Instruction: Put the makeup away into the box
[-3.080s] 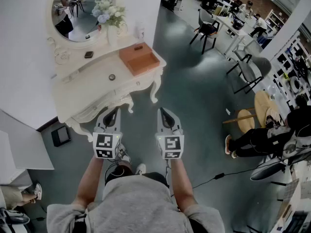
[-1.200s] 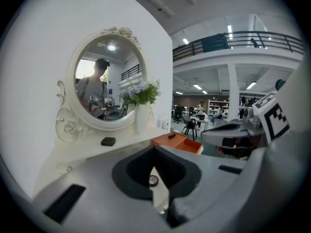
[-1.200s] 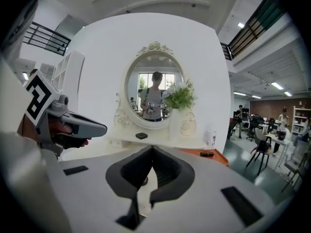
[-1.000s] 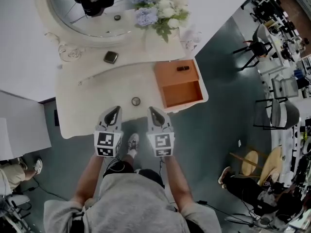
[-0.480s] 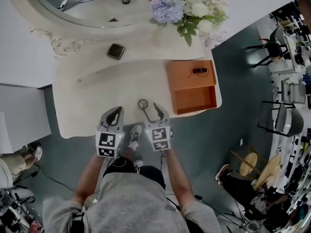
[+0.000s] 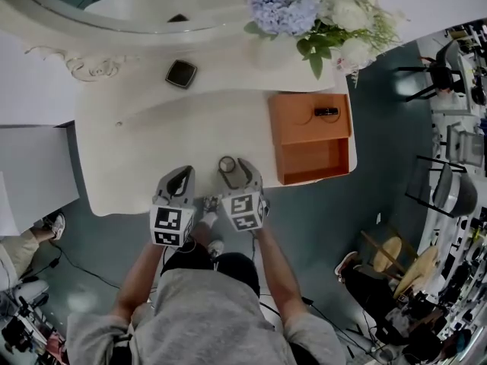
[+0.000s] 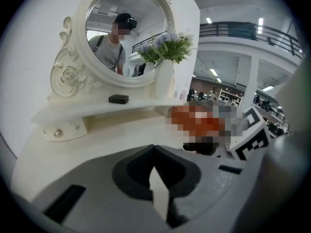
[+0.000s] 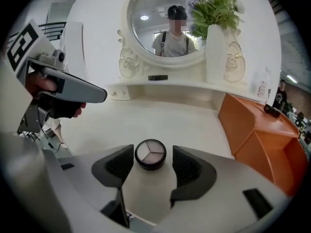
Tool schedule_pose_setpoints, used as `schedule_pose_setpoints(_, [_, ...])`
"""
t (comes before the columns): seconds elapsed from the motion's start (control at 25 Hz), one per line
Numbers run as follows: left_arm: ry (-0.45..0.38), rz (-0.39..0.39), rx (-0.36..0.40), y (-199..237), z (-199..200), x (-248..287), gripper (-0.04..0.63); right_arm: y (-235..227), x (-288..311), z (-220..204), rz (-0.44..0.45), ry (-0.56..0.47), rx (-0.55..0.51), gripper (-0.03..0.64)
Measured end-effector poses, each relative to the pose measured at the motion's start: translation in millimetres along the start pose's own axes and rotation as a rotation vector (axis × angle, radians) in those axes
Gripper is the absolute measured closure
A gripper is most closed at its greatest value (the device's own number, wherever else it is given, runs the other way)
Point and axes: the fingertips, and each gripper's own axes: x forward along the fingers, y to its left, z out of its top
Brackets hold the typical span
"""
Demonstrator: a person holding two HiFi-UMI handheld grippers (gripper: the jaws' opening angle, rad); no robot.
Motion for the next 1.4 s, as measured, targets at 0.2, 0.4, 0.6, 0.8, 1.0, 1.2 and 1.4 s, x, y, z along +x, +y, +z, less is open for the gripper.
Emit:
schedule_pose_setpoints(0.2, [0.005,-0.005,-0.012,5,0,7,0.595,2,9,-1,0.012,0.023,-0.022,0.394])
schedule_pose_setpoints(0.4, [-0.002,-0.014,-0.005,8,5,11,0.594,0,8,1,0.012,0.016,-0.014,0.397])
schedule_pose_setpoints(0.6, [-0.016,-0.039,0.01,5,14,10,0.594,-7,-8,13,-0.026,-0.014,0.011,0.397])
schedule_pose_setpoints(0.8, [-0.048,-0.071,0.029,-4,33,5,0.595,-19,-38,32,-0.087,-0.057,0.014,0.397])
schedule_pose_setpoints(1.0, [-0.103,-0.113,0.064,-21,60,-1,0.595,-38,-74,49,-0.158,-0.123,0.041,0.397])
schedule_pose_setpoints(1.2, [-0.147,-0.163,0.114,-48,87,-6,0.595,-58,-110,60,-0.232,-0.165,0.071,0.397])
schedule_pose_setpoints(1.4, [-0.187,-0.215,0.176,-78,113,-3,0.595,-85,-141,59,-0.311,-0.192,0.098,0.397])
